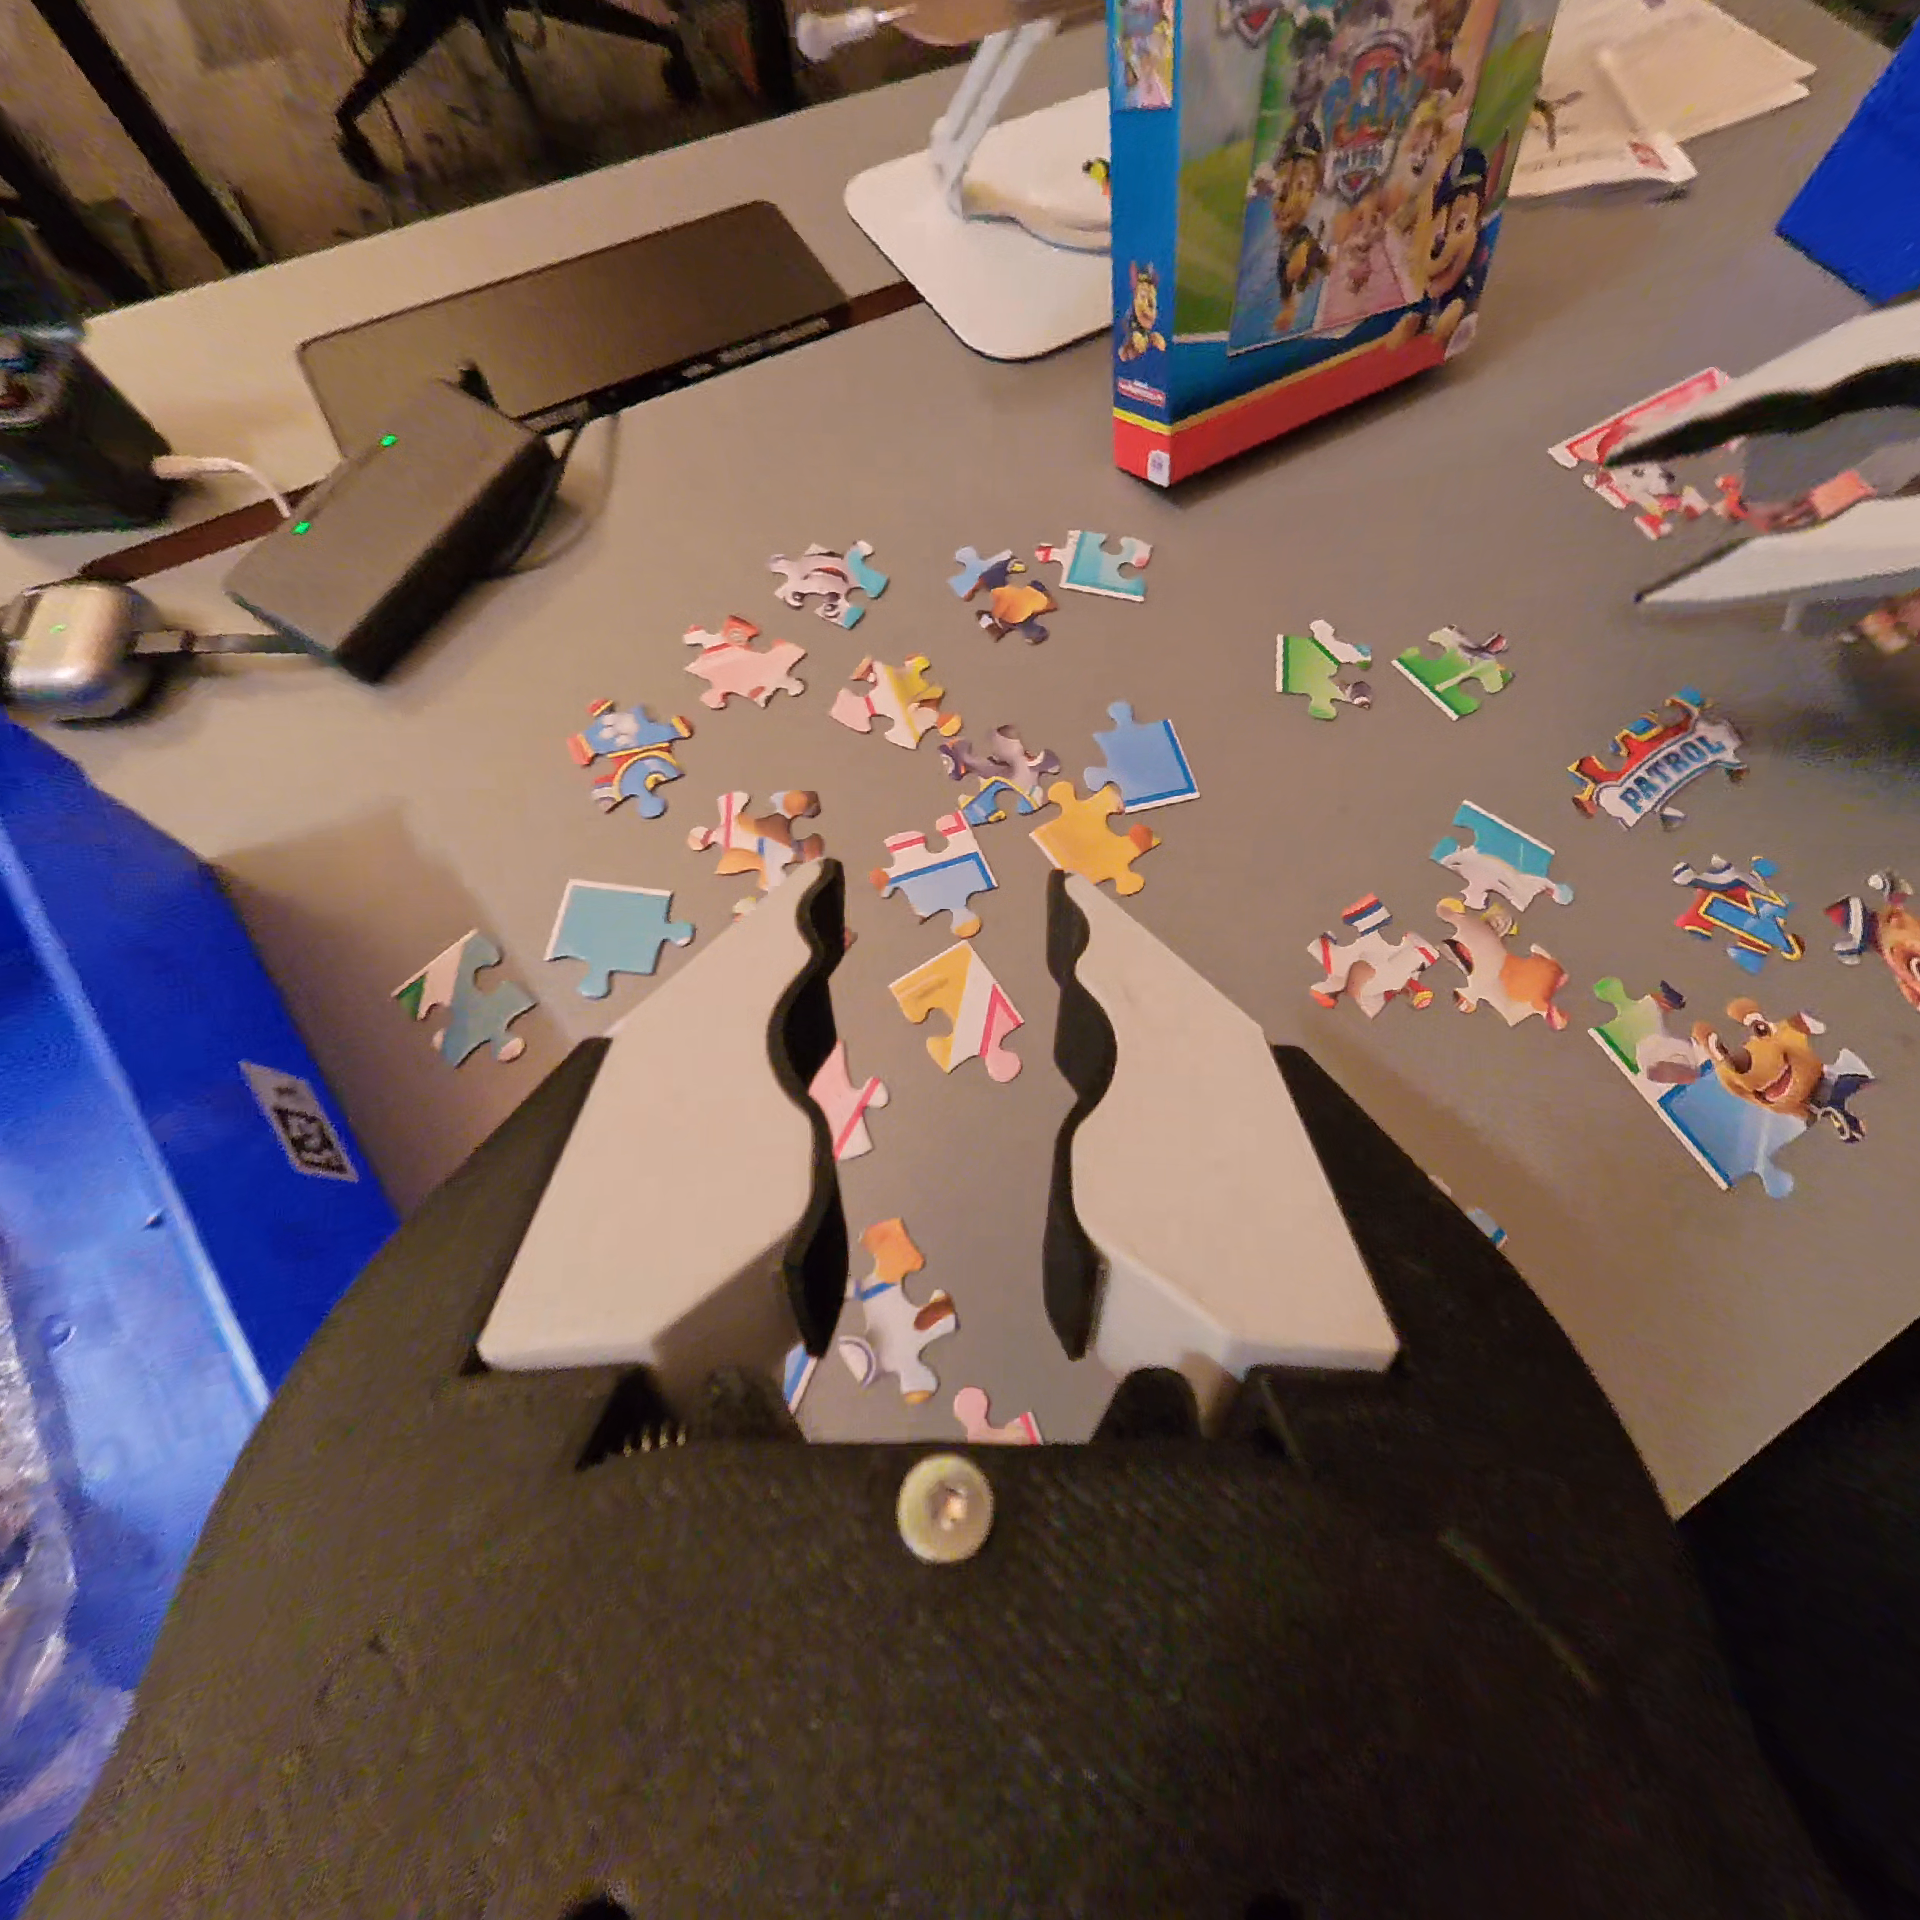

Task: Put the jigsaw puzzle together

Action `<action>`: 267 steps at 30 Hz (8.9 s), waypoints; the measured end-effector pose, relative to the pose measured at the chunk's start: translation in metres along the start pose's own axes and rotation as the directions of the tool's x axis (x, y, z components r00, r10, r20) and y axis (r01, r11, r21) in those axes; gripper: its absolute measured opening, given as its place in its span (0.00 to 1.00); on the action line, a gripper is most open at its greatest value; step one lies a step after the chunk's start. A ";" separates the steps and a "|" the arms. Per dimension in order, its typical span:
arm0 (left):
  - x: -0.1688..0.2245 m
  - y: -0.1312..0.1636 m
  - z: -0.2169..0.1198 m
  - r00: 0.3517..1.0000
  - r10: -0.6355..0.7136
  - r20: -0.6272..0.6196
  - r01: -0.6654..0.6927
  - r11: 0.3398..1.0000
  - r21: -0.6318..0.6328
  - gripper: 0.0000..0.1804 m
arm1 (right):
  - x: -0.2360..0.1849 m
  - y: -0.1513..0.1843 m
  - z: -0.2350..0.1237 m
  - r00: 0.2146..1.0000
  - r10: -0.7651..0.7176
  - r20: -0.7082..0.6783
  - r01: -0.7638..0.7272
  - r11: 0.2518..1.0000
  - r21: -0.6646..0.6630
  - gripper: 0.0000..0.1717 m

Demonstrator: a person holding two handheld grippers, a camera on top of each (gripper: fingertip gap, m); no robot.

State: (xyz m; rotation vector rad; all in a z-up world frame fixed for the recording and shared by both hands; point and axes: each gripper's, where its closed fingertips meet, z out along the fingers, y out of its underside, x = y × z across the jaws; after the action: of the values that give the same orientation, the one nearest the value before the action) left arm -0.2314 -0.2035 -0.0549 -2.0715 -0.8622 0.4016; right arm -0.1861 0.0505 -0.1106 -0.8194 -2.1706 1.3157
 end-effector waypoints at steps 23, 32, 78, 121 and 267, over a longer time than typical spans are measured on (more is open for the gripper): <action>-0.068 0.062 -0.035 0.967 -0.255 -0.016 0.255 0.959 0.126 0.22 | -0.080 -0.046 0.070 0.974 -0.214 -0.068 0.211 0.976 -0.051 0.17; -0.087 0.078 -0.071 0.940 -0.342 0.009 0.332 0.919 0.213 0.22 | -0.054 -0.049 0.077 0.917 -0.283 -0.281 0.261 0.959 -0.114 0.15; -0.090 0.006 -0.098 0.886 -0.407 -0.221 0.458 0.695 0.554 0.17 | -0.019 -0.058 0.047 0.956 -0.032 -0.292 0.043 0.999 0.033 0.26; -0.106 0.124 0.060 0.881 -0.296 0.369 0.386 0.901 -0.199 0.20 | 0.005 -0.053 0.004 0.950 0.102 -0.294 -0.059 0.986 0.154 0.23; -0.105 0.118 0.057 0.906 -0.268 0.328 0.338 0.924 -0.177 0.00 | -0.008 -0.056 0.012 0.960 0.018 -0.281 0.021 0.991 0.133 0.25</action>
State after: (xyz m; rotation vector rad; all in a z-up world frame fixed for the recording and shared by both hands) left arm -0.2864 -0.2924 -0.1859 -2.0636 -1.4558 0.4669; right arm -0.2018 0.0170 -0.0663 -0.8912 -1.8400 1.2453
